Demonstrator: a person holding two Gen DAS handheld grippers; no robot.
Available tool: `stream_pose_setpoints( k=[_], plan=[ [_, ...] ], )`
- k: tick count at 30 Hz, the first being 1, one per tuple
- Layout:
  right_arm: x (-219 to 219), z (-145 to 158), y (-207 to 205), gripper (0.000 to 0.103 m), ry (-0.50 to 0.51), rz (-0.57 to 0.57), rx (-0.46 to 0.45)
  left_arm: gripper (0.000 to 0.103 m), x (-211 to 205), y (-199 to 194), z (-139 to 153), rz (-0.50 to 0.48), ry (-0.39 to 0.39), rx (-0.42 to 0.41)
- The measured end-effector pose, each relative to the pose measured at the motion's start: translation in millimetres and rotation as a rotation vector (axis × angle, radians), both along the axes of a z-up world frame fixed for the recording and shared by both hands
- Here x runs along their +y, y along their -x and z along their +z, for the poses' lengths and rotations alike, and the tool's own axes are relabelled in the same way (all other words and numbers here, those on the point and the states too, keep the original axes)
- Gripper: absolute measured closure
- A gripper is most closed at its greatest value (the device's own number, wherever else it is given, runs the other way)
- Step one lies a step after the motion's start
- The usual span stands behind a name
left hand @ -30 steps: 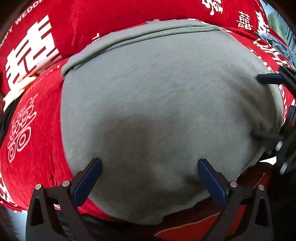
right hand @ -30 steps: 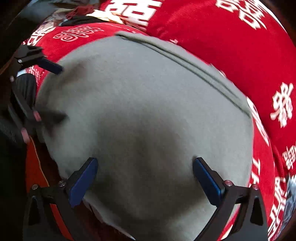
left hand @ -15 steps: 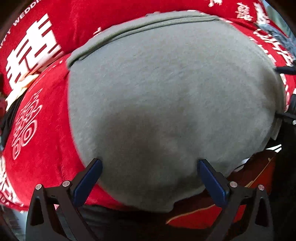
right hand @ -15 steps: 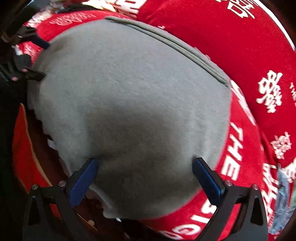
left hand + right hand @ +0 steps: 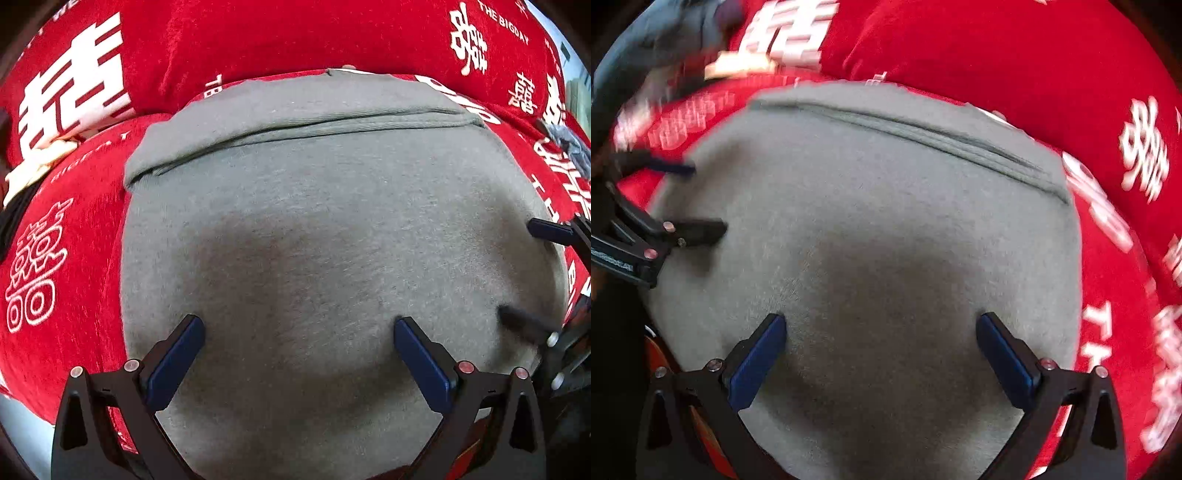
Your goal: Fold small clothes
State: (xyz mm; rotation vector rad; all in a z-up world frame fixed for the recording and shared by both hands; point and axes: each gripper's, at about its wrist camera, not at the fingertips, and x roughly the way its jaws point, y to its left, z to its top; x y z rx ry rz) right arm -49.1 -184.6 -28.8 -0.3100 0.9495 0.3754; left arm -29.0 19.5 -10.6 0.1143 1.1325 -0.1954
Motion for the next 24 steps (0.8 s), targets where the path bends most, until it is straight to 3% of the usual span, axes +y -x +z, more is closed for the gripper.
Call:
stream_pose_setpoints(
  k=[4, 6, 8, 11, 15, 18, 22, 24],
  plan=[
    [-31, 0, 4, 0.001, 0.008, -0.05, 0.012, 0.0, 13, 8, -2, 0.007, 0.0, 0.014],
    [-45, 11, 2, 0.0, -0.01, -0.085, 0.032, 0.0, 26, 4, 3, 0.054, 0.011, 0.038],
    [-50, 27, -7, 0.0, -0.043, -0.135, 0.002, 0.0, 37, -6, 16, 0.117, 0.032, 0.012],
    [-46, 56, -44, 0.0, -0.121, -0.198, -0.063, 0.0, 45, -42, 35, 0.184, 0.096, -0.014],
    [-15, 72, -118, 0.0, -0.166, -0.295, -0.101, 0.0, 41, -115, 50, 0.273, 0.128, -0.046],
    [7, 59, -179, 0.0, -0.191, -0.318, -0.013, 0.0, 35, -165, 44, 0.322, 0.153, -0.024],
    [28, 18, -223, 0.001, -0.088, -0.317, 0.105, 0.0, 29, -198, 4, 0.348, 0.111, 0.1],
    [15, 5, -228, 0.001, -0.037, -0.356, 0.105, 0.0, 32, -197, -2, 0.328, 0.055, 0.059]
  ],
)
